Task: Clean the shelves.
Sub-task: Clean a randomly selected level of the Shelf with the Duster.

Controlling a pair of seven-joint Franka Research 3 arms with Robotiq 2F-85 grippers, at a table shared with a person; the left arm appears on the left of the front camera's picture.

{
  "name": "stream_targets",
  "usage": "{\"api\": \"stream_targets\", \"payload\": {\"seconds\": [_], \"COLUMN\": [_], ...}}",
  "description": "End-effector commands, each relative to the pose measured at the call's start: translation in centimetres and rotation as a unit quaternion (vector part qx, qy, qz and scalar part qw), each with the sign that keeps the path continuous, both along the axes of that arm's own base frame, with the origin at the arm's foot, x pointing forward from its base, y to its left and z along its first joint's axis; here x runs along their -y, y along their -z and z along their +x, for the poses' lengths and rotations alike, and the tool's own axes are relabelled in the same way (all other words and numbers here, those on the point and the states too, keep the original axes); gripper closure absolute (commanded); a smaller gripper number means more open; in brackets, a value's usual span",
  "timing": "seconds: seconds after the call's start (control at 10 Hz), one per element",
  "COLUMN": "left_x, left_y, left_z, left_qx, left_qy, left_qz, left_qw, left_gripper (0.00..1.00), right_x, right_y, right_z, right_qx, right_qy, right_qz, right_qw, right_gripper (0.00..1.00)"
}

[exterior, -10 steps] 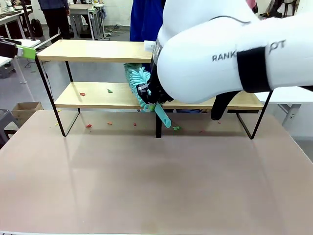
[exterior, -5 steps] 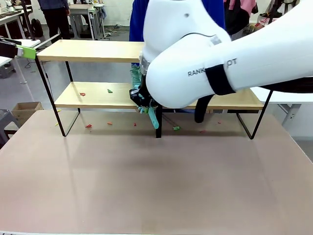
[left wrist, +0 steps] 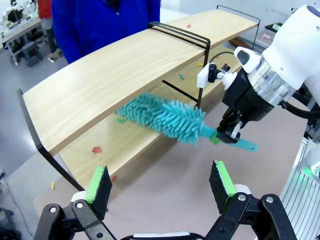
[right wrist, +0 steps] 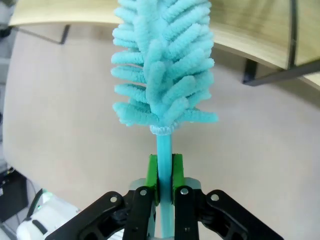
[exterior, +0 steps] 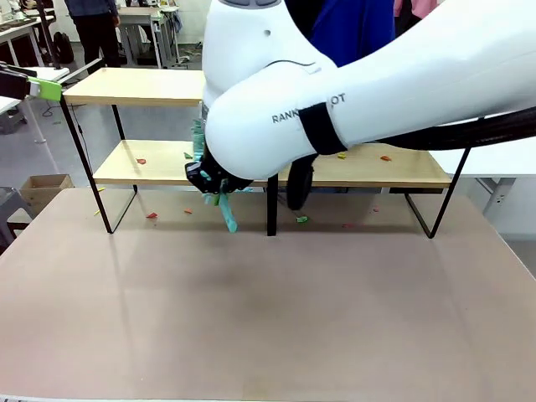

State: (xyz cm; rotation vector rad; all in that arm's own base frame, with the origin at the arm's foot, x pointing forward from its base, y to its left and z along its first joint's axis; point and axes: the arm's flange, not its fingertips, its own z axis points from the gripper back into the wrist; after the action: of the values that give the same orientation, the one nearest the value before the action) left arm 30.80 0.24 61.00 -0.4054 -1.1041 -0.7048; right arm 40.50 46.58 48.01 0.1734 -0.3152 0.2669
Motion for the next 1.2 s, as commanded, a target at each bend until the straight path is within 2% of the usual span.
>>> {"api": "stream_targets", "payload": {"seconds": [0.0,0.2,0.4,0.6,0.7,0.8,0.9,1.0,1.1], "left_x": [0.3,0.3,0.3,0.3,0.3,0.3,0.3,0.3,0.3], "left_y": [0.6,0.6,0.6,0.6,0.6,0.6,0.6,0.6,0.6], "left_z": [-0.5,-0.5,-0.5,-0.5,-0.5,-0.5,-0.5,-0.5,-0.5], "left_qx": [-0.001,-0.001,-0.001,-0.001,-0.001,-0.001,-0.001,-0.001,-0.001], "left_qy": [-0.006,-0.006,-0.006,-0.006,-0.006,-0.006,-0.006,-0.006,-0.006], "left_qz": [-0.001,-0.001,-0.001,-0.001,-0.001,-0.001,-0.001,-0.001,-0.001], "left_qw": [1.0,1.0,1.0,1.0,1.0,1.0,1.0,1.0,1.0], "left_gripper": [0.0,0.0,0.0,0.0,0.0,0.0,0.0,0.0,0.0], "right_x": [-0.7,-2.2,-2.7,-1.8,-1.2,-0.2,1.2,3.0,5.4], "right_y": [-0.9,-1.1,-1.4,-2.8,-3.9,-4.8,-5.5,-6.2,-7.3], "right_z": [0.4,0.5,1.5,1.4,0.5,-0.5,-1.6,-2.5,-3.5], "right_qx": [-0.02,-0.043,-0.068,-0.07,-0.056,-0.063,-0.073,-0.081,-0.077], "right_qy": [-0.055,-0.146,-0.208,-0.27,-0.341,-0.43,-0.479,-0.491,-0.478], "right_qz": [0.001,-0.002,-0.03,-0.032,-0.039,-0.047,-0.04,-0.038,-0.047], "right_qw": [0.998,0.988,0.975,0.96,0.938,0.899,0.874,0.867,0.874], "right_gripper": [0.87,0.87,0.87,0.87,0.87,0.87,0.87,0.87,0.87]}}
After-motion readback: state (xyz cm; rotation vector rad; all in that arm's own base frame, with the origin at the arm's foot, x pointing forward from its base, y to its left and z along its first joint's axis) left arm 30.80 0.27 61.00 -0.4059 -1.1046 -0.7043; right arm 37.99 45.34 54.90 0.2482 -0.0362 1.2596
